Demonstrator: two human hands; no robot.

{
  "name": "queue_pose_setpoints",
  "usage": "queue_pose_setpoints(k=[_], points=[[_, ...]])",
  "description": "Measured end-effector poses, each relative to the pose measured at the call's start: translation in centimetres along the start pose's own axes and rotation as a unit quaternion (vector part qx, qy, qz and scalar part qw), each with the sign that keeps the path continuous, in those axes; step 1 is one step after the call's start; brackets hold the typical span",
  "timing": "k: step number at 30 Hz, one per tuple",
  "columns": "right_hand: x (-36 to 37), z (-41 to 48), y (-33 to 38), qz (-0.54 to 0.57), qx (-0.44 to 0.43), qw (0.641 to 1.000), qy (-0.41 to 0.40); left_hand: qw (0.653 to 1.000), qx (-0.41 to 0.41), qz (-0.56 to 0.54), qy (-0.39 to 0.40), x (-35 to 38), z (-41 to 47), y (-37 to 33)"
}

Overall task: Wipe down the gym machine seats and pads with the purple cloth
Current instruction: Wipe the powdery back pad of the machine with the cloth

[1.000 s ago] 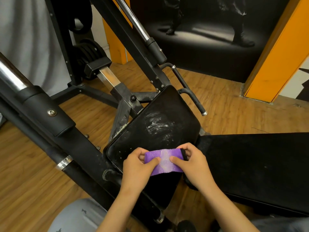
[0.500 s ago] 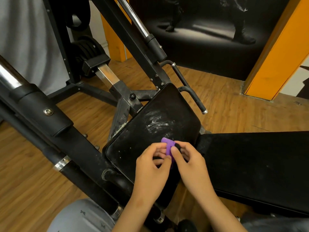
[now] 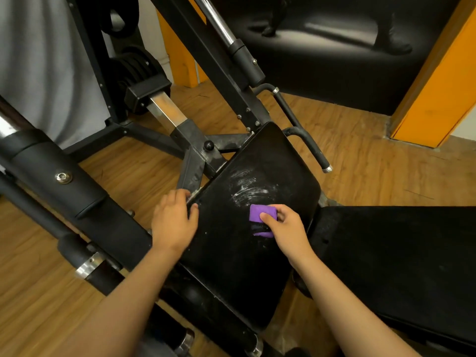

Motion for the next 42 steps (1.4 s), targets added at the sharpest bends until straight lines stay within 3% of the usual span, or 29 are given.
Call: queue_pose_setpoints(k=[4, 9, 16, 20, 22, 25, 30, 33, 35, 39, 42], points=[[0.5, 5.2, 0.8, 0.0, 0.008, 1.0, -0.019, 0.996, -0.085, 0.004, 0.012, 1.4, 1.3, 3.2], [1.3, 13.1, 2.8, -0.055, -0.021, 0.998, -0.037, 0.996, -0.069, 0.046, -0.02, 1.0, 0.9, 2.9], [1.5, 17.6, 3.9, -0.218, -0.042, 0.959, -0.179, 0.997, -0.053, 0.052, -0.015, 1.3, 1.3, 3.0], [5.8, 12.1, 5.3, -0.139, -0.149, 0.977, -0.061, 0.997, -0.05, 0.057, -0.027, 1.4, 1.4, 3.0], [7.9, 9.0, 6.0, -0.156, -0.214, 0.964, 0.006, 0.997, -0.046, 0.05, -0.036, 1.3, 1.3, 3.0], [7.9, 9.3, 6.2, -0.211, -0.255, 0.944, 0.004, 0.997, -0.047, 0.038, -0.044, 1.1, 1.1, 3.1], [1.9, 16.7, 4.1, -0.226, -0.16, 0.95, -0.145, 0.997, -0.036, 0.048, -0.049, 1.3, 1.3, 3.0], [-0.2, 18.9, 1.8, -0.224, -0.075, 0.952, -0.193, 0.997, -0.026, 0.058, -0.048, 1.4, 1.4, 2.8], [0.4, 17.8, 2.0, -0.22, -0.081, 0.951, -0.203, 0.996, -0.023, 0.064, -0.05, 1.3, 1.5, 2.8], [5.6, 9.8, 3.8, -0.16, -0.207, 0.962, -0.082, 0.996, -0.017, 0.069, -0.054, 1.3, 1.4, 2.6], [8.6, 4.4, 3.8, -0.177, -0.275, 0.945, 0.007, 0.996, -0.018, 0.071, -0.055, 1.3, 1.3, 2.5]])
Point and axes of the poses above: each hand's wrist, its own z-axis towards the middle knuckle, its own x-axis out of the palm, y = z × x, the point moved 9 cm from there along z, towards the middle knuckle, and after that the axes turned 12 degrees about -z, right-handed, at the moved point
